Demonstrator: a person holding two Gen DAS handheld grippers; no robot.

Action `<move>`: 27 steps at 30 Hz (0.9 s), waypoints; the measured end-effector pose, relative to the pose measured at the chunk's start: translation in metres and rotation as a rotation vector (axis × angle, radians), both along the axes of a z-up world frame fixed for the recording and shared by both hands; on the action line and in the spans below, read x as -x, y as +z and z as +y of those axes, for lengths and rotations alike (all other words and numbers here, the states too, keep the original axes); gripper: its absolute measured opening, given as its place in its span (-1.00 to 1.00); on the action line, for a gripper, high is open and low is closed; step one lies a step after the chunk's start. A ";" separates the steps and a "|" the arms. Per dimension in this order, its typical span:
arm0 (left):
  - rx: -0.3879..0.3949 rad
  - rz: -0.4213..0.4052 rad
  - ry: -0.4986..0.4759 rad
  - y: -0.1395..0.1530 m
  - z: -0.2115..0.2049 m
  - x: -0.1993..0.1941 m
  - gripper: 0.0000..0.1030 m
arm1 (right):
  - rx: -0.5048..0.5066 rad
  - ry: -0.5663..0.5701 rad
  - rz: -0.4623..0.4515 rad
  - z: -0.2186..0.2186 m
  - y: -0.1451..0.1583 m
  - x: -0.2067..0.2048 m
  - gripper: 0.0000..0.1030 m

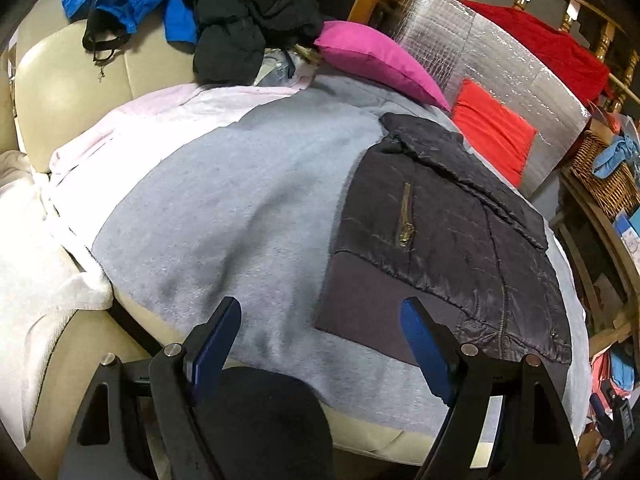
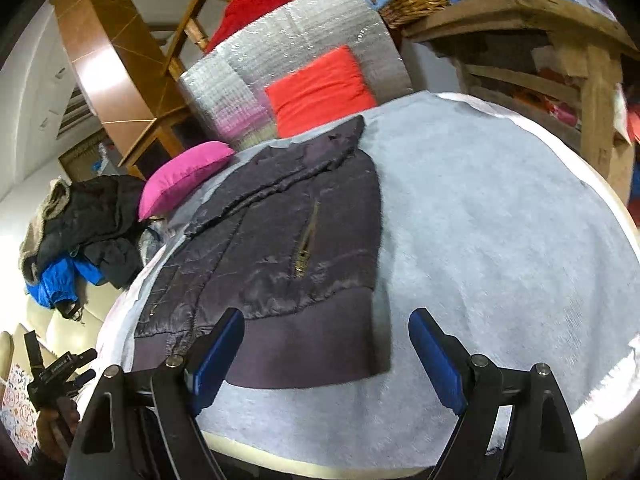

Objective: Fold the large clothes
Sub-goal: 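Fold the lifted jacket side over toward the zipper with the left tool, then move both open tools over the ribbed hem of the folded jacket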

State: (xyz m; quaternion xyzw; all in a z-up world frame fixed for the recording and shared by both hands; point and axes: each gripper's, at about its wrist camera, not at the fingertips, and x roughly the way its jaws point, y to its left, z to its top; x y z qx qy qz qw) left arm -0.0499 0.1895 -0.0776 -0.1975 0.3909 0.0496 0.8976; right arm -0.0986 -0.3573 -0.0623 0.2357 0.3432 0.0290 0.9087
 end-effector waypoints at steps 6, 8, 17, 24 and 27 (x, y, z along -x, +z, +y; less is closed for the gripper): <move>-0.003 0.050 0.002 -0.014 0.004 -0.012 0.60 | 0.010 -0.004 0.042 -0.001 -0.007 -0.002 0.68; 0.002 0.068 -0.001 -0.018 0.003 -0.018 0.60 | 0.005 -0.005 0.063 -0.001 -0.013 -0.005 0.68; -0.005 0.102 -0.060 -0.036 -0.011 -0.052 0.60 | -0.006 0.002 0.126 0.000 -0.030 -0.026 0.68; -0.021 0.141 -0.101 -0.049 -0.025 -0.075 0.60 | -0.002 0.009 0.168 0.001 -0.042 -0.048 0.68; -0.043 0.147 -0.111 -0.053 -0.030 -0.079 0.60 | -0.007 0.025 0.173 0.005 -0.044 -0.057 0.68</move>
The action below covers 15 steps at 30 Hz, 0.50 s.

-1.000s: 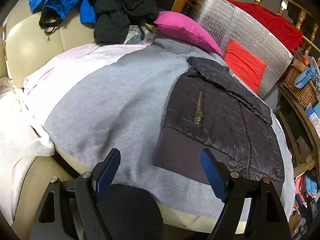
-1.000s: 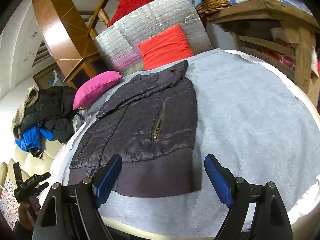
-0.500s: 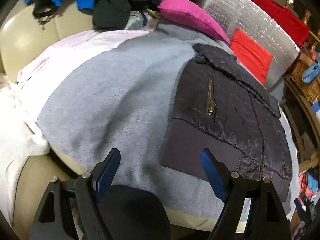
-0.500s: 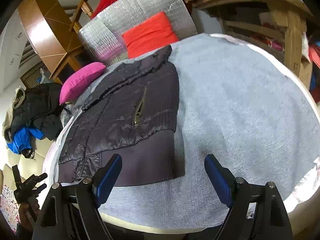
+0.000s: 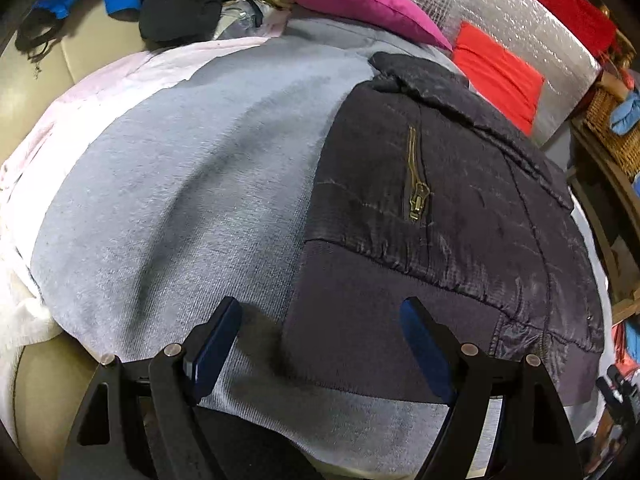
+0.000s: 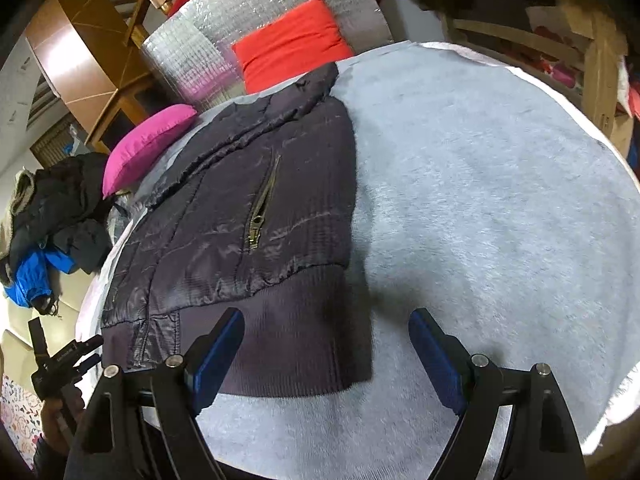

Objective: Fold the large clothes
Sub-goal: 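Move both open tools over the ribbed hem of the folded jacket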

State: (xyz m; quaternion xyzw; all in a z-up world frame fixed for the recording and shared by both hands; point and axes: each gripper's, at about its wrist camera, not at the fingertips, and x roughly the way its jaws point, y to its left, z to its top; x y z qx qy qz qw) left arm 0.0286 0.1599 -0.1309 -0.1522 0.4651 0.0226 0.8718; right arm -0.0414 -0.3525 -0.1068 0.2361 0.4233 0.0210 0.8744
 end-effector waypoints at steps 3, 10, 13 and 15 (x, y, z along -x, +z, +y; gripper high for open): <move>-0.015 0.000 -0.004 -0.004 -0.002 -0.002 0.60 | -0.004 0.018 -0.005 0.005 -0.001 -0.009 0.68; -0.057 0.011 -0.011 -0.008 -0.007 -0.006 0.61 | -0.035 0.043 0.010 0.012 -0.010 -0.024 0.68; -0.065 0.012 -0.014 -0.009 -0.007 -0.007 0.62 | -0.027 0.049 0.014 0.016 -0.010 -0.026 0.68; -0.071 0.014 -0.014 -0.009 -0.008 -0.007 0.62 | -0.026 0.047 0.019 0.017 -0.012 -0.026 0.68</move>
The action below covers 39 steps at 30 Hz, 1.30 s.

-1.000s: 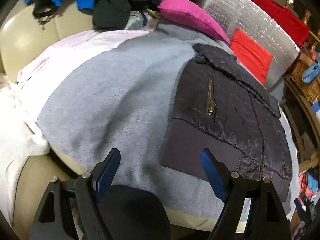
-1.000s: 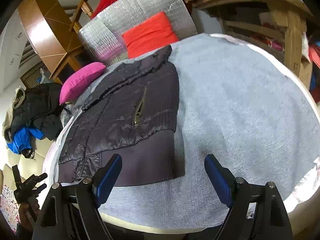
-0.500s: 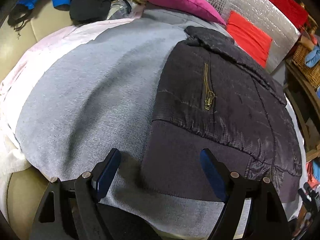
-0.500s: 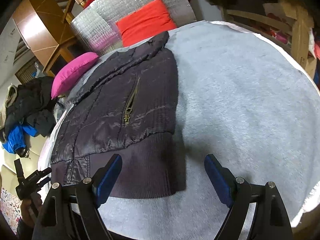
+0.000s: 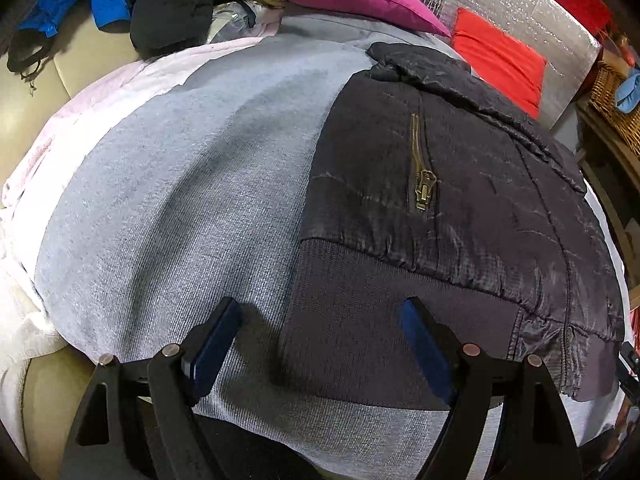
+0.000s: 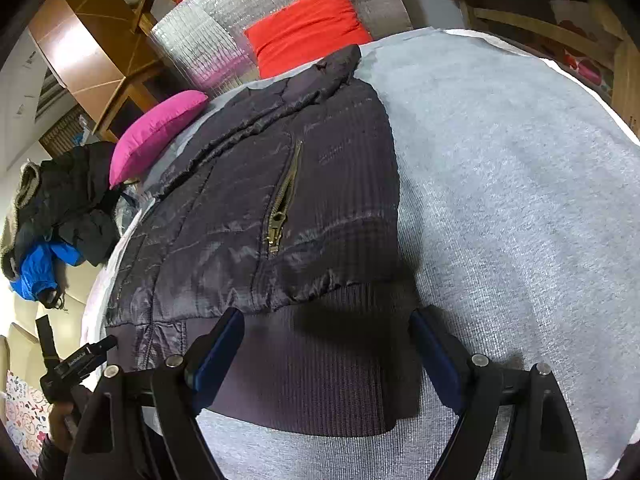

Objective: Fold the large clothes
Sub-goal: 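Move both open tools over the ribbed hem of the folded jacket, then close both tools on the ribbed jacket hem side by side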

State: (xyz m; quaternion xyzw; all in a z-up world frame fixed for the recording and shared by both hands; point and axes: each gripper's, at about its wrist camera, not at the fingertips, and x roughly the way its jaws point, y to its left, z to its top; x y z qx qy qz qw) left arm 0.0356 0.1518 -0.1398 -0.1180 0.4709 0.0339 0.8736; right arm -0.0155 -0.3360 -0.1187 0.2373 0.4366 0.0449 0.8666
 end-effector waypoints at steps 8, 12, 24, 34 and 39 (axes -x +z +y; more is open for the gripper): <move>-0.015 0.013 0.000 0.000 -0.002 0.001 0.63 | -0.026 0.015 0.006 0.002 0.000 -0.001 0.61; 0.012 0.012 0.004 0.004 0.000 0.001 0.63 | -0.018 0.007 0.022 0.002 -0.001 -0.003 0.34; 0.004 -0.003 -0.058 -0.002 -0.012 -0.004 0.27 | -0.100 -0.014 0.016 -0.007 -0.005 -0.013 0.33; 0.019 -0.083 -0.106 0.043 -0.018 0.018 -0.73 | -0.183 -0.002 -0.032 -0.017 0.024 0.008 -0.81; 0.008 -0.012 -0.071 0.023 -0.018 0.012 -0.64 | -0.213 -0.043 0.060 -0.025 -0.004 0.006 -0.72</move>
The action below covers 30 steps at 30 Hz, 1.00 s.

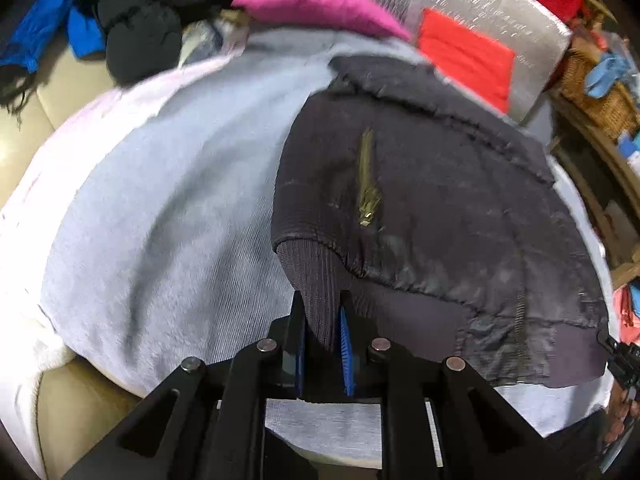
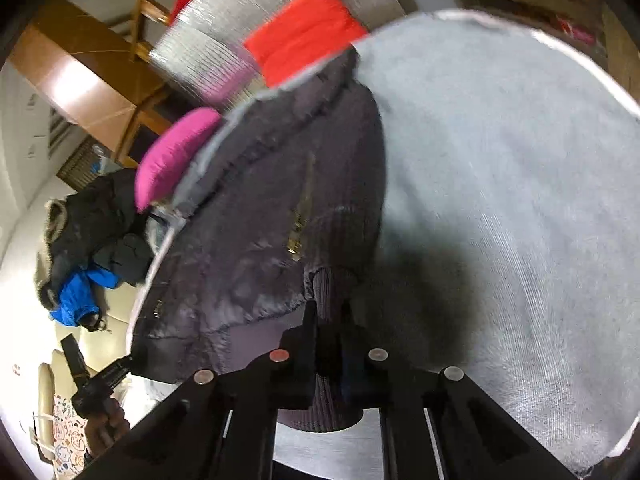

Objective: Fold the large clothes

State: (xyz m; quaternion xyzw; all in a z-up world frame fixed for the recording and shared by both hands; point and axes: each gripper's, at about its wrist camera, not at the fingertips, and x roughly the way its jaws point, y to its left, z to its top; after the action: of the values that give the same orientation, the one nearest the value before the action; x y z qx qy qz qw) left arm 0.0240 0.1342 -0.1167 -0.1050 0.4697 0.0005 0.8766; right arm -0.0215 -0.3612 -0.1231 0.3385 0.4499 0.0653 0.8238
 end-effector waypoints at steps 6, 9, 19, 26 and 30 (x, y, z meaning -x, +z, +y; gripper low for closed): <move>0.001 -0.001 0.081 -0.012 0.012 -0.001 0.23 | -0.049 -0.047 -0.064 -0.005 -0.002 0.001 0.72; 0.013 -0.006 0.069 -0.014 0.012 -0.005 0.23 | -0.054 -0.031 -0.053 -0.005 -0.002 -0.005 0.72; -0.004 0.017 0.011 -0.017 0.006 -0.011 -0.72 | -0.087 0.032 0.004 0.001 -0.018 -0.016 -0.71; -0.017 -0.040 -0.021 0.003 0.005 0.009 -0.78 | -0.080 0.063 -0.014 -0.002 -0.010 -0.009 -0.81; 0.004 -0.047 -0.024 0.009 0.008 0.019 -0.78 | -0.078 0.077 -0.007 -0.005 -0.009 0.006 -0.82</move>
State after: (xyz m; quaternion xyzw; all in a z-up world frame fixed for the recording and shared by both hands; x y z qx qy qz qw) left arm 0.0051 0.1420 -0.1074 -0.1011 0.4504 -0.0134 0.8870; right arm -0.0272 -0.3660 -0.1321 0.3528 0.4569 0.1155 0.8083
